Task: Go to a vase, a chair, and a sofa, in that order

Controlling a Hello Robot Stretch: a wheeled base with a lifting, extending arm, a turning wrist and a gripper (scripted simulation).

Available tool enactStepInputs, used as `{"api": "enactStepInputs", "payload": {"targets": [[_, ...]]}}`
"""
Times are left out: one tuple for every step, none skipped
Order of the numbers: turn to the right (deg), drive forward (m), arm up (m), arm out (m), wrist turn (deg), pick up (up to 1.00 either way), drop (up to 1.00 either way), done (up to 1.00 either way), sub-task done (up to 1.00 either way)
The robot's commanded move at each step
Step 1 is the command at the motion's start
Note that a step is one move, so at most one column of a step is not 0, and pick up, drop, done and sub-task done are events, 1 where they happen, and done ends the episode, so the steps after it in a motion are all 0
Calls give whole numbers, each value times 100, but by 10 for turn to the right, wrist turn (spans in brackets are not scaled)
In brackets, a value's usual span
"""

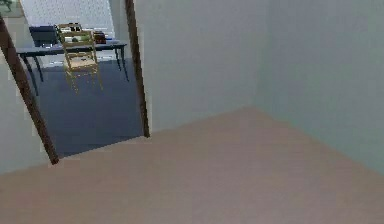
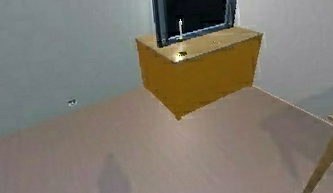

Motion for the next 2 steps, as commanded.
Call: {"api": "enactStepInputs", "payload": {"targets": [[-270,0,0,0,0,0,0,0,0],[0,80,0,0,0,0,0,0,0]]}}
